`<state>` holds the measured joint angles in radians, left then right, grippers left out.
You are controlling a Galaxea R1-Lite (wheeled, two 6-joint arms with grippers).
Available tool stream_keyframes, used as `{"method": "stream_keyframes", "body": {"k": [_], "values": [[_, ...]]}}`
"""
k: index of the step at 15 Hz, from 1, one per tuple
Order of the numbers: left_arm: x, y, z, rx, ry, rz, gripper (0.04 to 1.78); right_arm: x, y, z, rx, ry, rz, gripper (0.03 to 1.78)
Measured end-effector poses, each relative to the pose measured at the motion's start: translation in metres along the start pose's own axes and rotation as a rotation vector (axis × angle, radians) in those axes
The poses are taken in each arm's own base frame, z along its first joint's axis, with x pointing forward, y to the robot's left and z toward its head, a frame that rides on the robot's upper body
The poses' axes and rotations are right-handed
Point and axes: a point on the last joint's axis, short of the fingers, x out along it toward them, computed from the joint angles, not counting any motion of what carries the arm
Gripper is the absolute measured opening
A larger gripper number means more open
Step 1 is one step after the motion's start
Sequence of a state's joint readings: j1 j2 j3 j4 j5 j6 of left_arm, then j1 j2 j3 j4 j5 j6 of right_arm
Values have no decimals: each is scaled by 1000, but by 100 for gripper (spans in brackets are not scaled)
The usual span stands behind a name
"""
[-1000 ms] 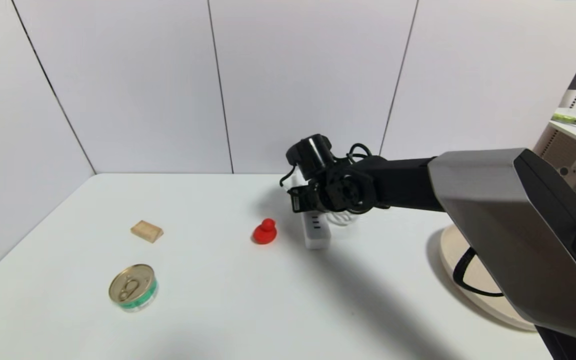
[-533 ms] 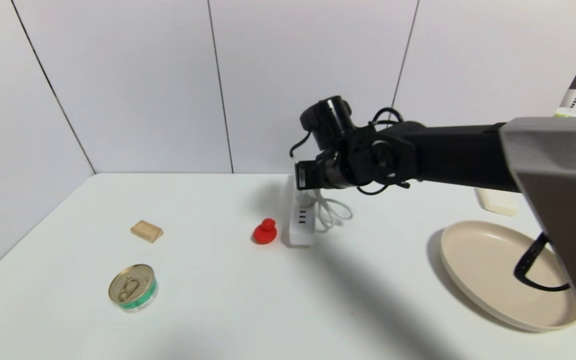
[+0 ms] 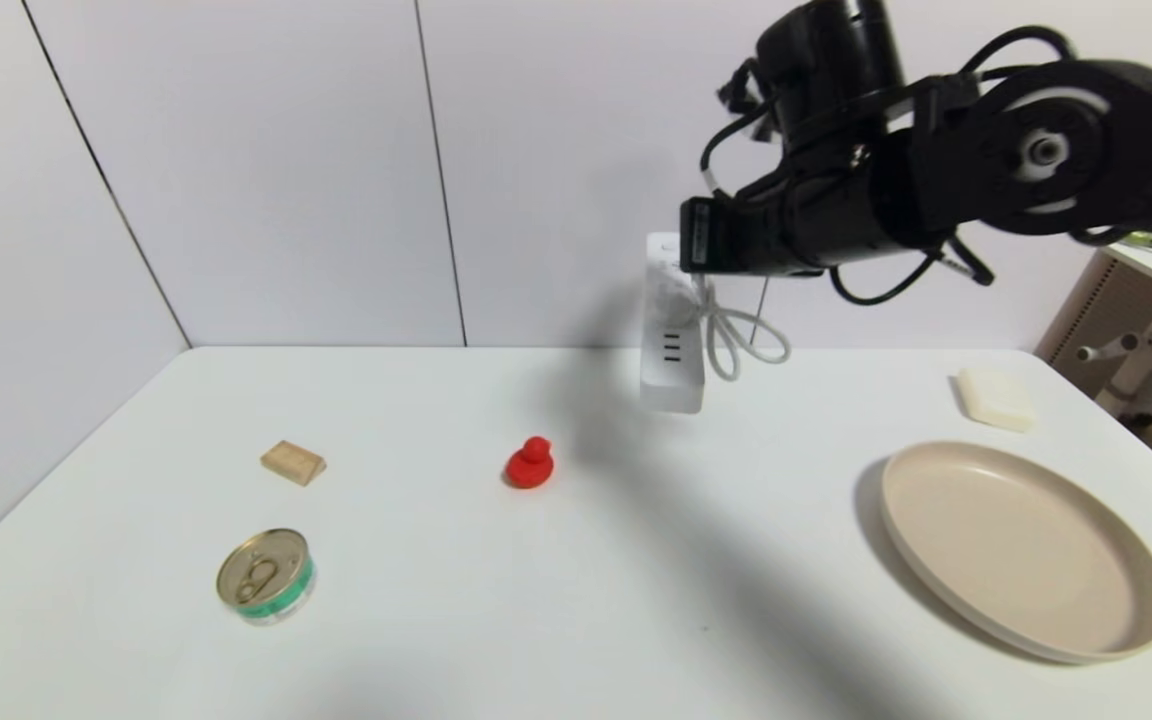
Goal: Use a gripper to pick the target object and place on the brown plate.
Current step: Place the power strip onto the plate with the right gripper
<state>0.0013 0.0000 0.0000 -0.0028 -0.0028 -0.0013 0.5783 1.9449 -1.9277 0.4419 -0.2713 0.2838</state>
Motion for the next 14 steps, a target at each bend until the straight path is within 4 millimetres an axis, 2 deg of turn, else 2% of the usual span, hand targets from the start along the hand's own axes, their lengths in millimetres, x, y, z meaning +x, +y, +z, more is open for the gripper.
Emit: {"method": "stream_keyframes", "body": {"k": [3, 6, 8, 11, 14], "values": [[0, 0, 0, 0, 0, 0, 169, -44, -20, 16, 2, -16, -24, 9], [0, 0, 0, 0, 0, 0, 169, -84, -51, 16, -9, -1, -52, 9], [0, 0, 0, 0, 0, 0, 169, -106, -75, 5, -21, 32, -56, 9], [0, 0, 0, 0, 0, 0, 169, -134, -110, -23, -37, 96, -118, 9], [0, 0, 0, 0, 0, 0, 169, -153, -141, -52, 3, 146, -225, 9]]}}
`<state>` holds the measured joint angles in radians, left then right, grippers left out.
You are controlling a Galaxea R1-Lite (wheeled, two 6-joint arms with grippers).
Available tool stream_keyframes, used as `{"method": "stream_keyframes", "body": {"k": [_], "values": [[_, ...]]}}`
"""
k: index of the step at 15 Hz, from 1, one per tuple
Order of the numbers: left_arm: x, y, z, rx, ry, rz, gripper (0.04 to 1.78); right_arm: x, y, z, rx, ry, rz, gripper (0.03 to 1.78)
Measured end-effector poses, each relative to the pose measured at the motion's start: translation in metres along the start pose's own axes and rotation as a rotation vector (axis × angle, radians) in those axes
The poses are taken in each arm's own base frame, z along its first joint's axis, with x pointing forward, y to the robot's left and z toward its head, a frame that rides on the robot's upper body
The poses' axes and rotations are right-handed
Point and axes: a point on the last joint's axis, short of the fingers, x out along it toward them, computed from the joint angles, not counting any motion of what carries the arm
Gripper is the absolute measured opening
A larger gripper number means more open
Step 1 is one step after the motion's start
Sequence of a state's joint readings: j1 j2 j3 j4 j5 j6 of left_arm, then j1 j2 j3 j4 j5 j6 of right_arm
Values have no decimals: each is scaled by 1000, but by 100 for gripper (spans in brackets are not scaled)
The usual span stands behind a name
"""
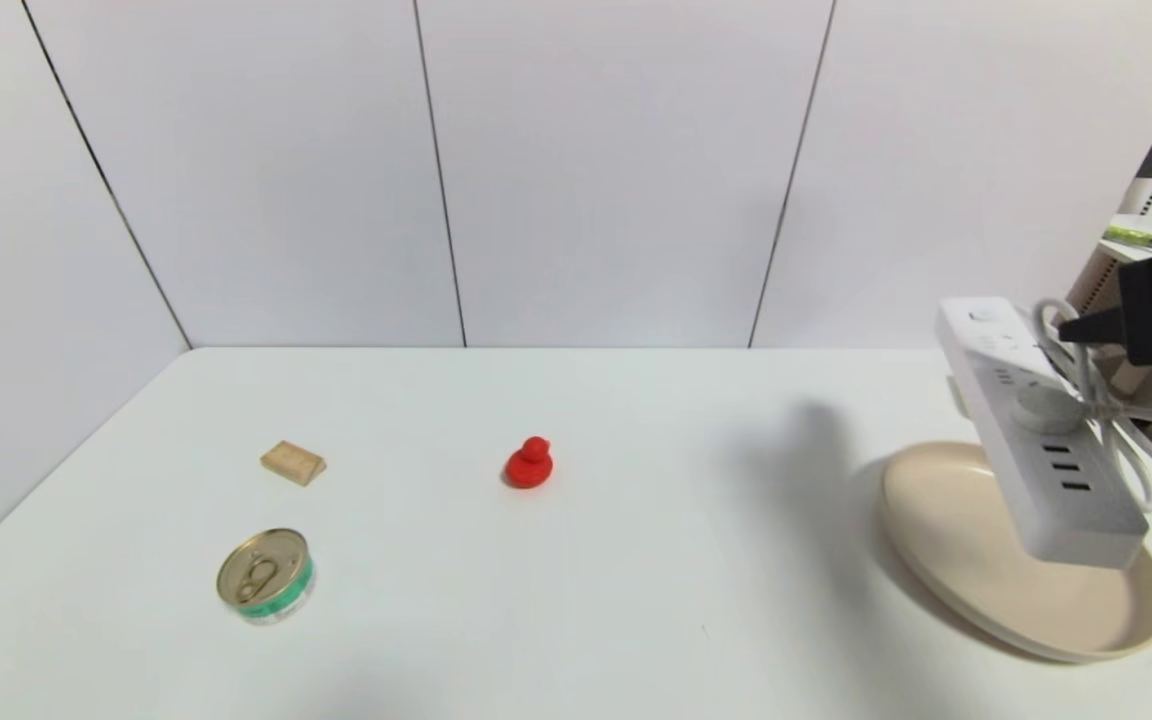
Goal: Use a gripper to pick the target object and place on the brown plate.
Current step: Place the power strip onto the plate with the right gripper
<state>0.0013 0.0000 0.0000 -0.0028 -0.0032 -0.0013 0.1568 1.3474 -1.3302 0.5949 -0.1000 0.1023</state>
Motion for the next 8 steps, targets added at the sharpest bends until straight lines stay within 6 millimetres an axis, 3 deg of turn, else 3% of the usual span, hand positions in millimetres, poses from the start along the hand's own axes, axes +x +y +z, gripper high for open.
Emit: {"method": "stream_keyframes", "body": {"k": [3, 8], "values": [[0, 0, 0, 0, 0, 0, 169, 6, -19, -19, 52, 28, -80, 9], [0, 0, 0, 0, 0, 0, 169, 47, -38, -37, 109, 34, -154, 9]]}}
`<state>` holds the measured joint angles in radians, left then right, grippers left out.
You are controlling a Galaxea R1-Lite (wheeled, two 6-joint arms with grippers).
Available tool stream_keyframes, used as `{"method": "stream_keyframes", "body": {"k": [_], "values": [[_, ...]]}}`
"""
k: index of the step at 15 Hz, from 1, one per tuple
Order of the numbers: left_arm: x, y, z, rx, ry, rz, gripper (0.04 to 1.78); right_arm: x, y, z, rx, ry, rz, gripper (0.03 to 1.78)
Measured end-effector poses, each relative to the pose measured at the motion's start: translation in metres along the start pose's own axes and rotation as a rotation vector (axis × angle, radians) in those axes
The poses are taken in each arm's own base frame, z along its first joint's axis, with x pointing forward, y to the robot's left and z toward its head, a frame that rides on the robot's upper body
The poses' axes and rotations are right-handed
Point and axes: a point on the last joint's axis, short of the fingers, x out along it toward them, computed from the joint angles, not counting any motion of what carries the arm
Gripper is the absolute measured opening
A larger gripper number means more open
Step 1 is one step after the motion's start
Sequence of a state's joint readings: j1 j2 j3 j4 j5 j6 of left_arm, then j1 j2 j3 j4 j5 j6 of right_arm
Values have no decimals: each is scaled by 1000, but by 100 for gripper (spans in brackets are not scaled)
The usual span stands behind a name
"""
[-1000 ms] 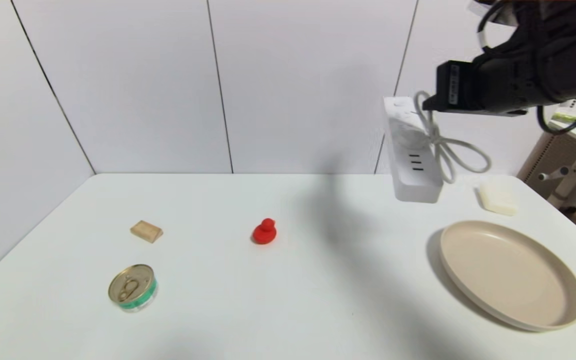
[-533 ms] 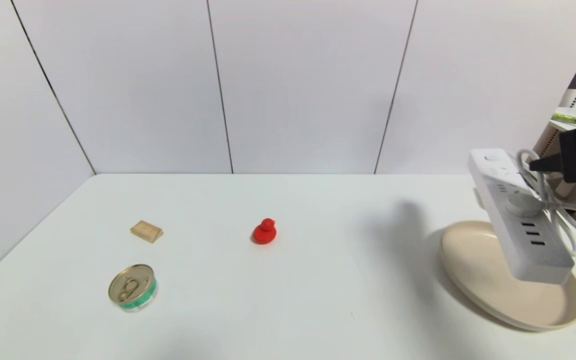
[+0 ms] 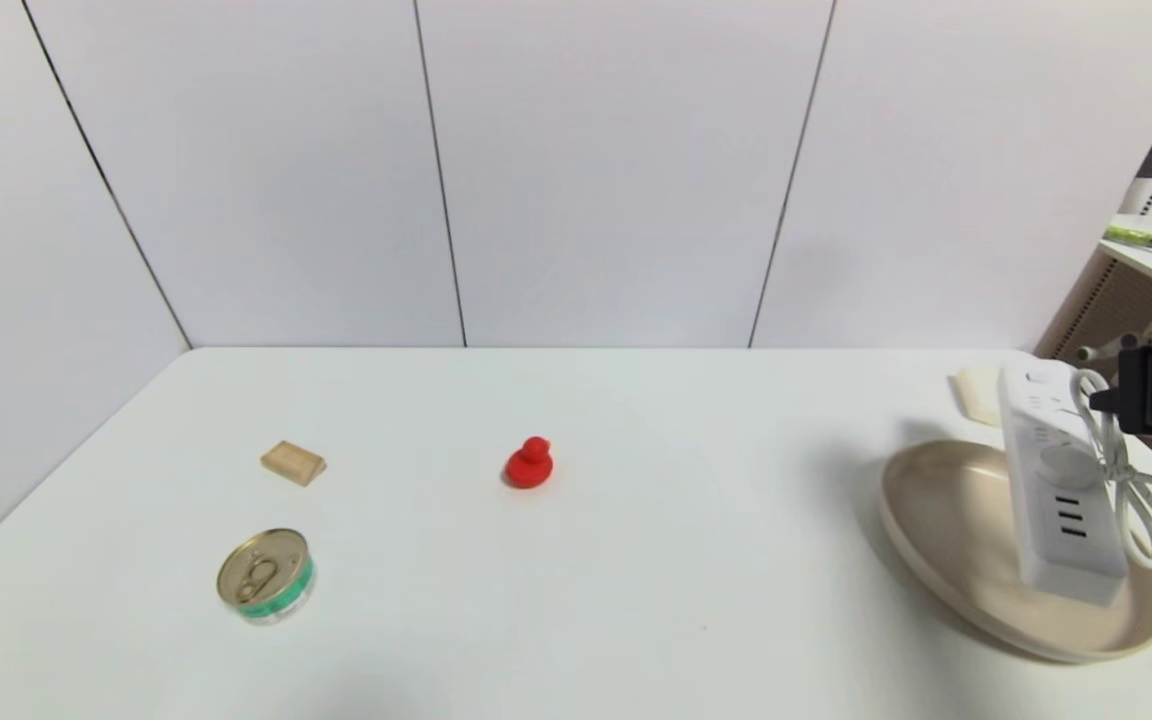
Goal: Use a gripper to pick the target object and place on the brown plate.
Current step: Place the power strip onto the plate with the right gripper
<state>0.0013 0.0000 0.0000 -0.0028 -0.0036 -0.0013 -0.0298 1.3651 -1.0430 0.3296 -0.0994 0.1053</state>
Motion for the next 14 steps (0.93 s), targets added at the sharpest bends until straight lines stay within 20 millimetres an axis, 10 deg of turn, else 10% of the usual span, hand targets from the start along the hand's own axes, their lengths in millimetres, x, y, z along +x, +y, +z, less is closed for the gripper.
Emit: {"method": "stream_keyframes", "body": {"k": [7, 14], "values": [[0, 0, 0, 0, 0, 1, 169, 32, -2, -18, 2, 129, -11, 9], [0, 0, 0, 0, 0, 1, 169, 26, -2, -11, 4, 61, 5, 100]]}}
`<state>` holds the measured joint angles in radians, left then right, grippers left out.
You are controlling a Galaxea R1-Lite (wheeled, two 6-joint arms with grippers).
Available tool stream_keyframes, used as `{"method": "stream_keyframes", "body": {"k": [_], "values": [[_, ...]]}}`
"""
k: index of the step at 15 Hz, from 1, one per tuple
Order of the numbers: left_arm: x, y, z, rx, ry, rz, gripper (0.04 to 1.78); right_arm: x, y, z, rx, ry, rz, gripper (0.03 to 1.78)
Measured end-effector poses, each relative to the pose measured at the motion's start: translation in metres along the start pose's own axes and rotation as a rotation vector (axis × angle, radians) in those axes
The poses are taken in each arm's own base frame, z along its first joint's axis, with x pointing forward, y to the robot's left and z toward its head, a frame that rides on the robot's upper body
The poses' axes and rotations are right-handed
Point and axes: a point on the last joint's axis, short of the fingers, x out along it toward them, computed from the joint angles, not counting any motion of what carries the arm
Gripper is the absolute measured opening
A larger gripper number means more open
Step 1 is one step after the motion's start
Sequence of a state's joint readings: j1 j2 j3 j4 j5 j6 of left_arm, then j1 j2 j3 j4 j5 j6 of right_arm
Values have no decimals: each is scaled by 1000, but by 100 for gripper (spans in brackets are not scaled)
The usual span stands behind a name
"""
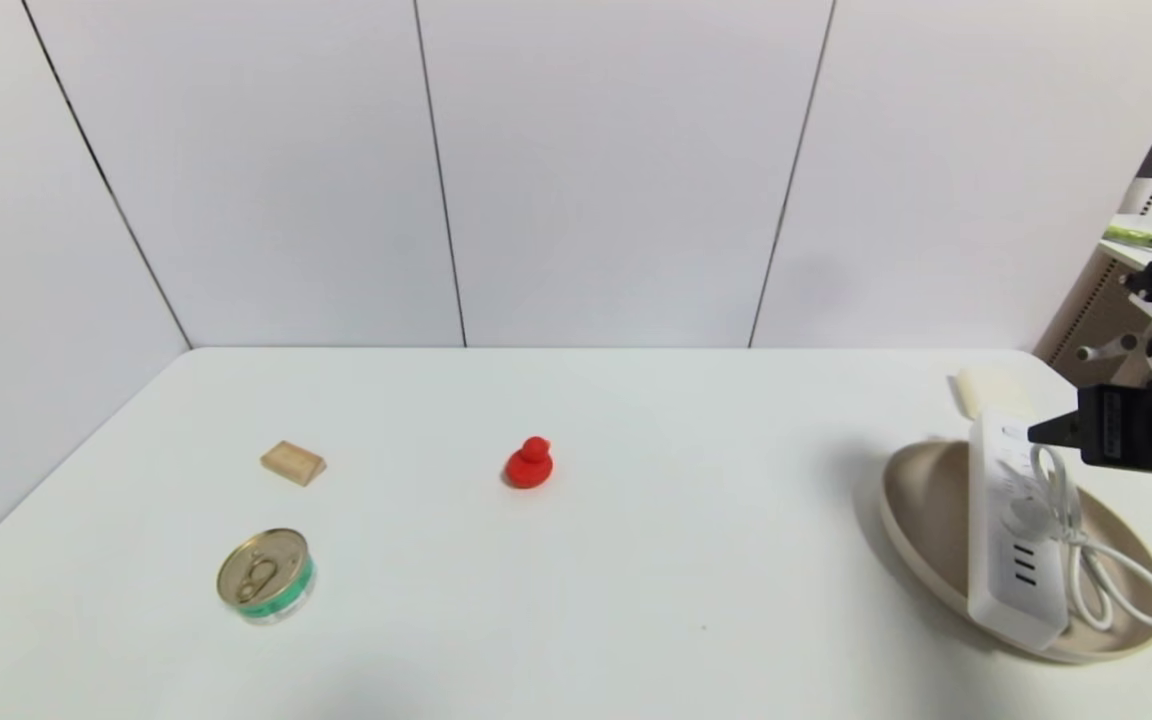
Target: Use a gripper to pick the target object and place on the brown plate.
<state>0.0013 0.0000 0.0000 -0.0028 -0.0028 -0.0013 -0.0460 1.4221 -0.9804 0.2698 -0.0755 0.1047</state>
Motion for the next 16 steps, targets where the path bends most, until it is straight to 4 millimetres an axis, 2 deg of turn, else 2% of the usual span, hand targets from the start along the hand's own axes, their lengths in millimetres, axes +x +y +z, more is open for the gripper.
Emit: {"method": "stream_keyframes", "body": {"k": [2, 4, 7, 9, 10, 12, 16], "values": [[0, 0, 0, 0, 0, 0, 169, -17, 0, 9, 1, -88, 15, 116], [0, 0, 0, 0, 0, 0, 169, -45, 2, 14, -14, -207, 46, 128], [0, 0, 0, 0, 0, 0, 169, -97, 8, 5, -57, -356, 134, 142], [0, 0, 0, 0, 0, 0, 169, -127, 6, -20, -110, -393, 198, 149], [0, 0, 0, 0, 0, 0, 169, -134, 2, -38, -143, -390, 218, 151], [0, 0, 0, 0, 0, 0, 169, -135, -6, -79, -195, -387, 229, 156], [0, 0, 0, 0, 0, 0, 169, -125, -23, -170, -227, -451, 230, 162]]}}
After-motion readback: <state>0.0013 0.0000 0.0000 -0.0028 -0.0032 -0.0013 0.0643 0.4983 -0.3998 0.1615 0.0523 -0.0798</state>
